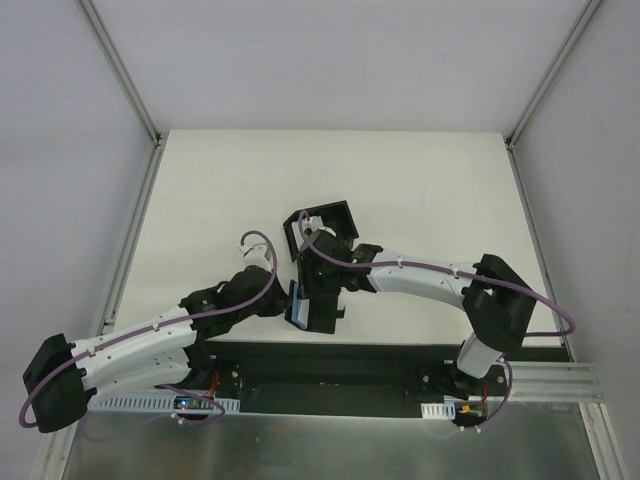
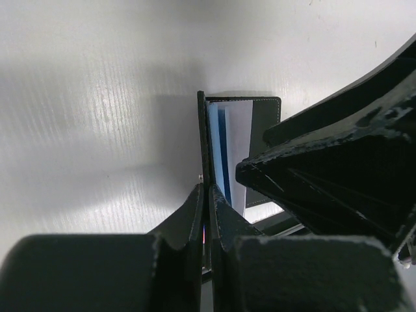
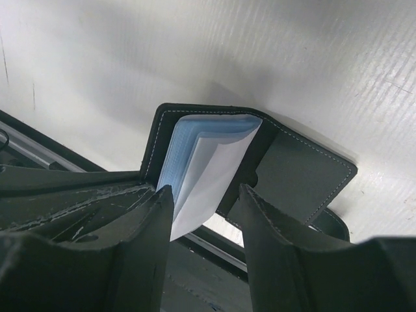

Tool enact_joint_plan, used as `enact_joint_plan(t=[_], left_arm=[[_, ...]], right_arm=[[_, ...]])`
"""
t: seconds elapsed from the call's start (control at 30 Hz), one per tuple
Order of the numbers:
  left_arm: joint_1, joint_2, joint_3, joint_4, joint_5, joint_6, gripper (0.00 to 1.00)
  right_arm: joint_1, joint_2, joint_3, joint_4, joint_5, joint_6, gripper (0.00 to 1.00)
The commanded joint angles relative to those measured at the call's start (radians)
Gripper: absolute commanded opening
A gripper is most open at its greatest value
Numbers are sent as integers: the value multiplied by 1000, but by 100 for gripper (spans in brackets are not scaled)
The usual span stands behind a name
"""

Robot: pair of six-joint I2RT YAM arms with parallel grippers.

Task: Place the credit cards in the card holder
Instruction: Open the card holder at the center of the board.

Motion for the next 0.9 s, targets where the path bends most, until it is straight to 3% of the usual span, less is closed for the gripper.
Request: enact_joint_plan(t=[0.0, 0.5, 0.87], left_arm=[[-11, -21, 22, 5, -12, -10, 0], [-11, -39, -19, 3, -38, -25, 0], [-12, -48, -117, 5, -52, -132, 0]], right_arm=[[6, 15, 53, -9, -5, 1, 47], [5, -28, -68, -65, 62, -1, 30], [-7, -43, -171, -75, 113, 4, 28]])
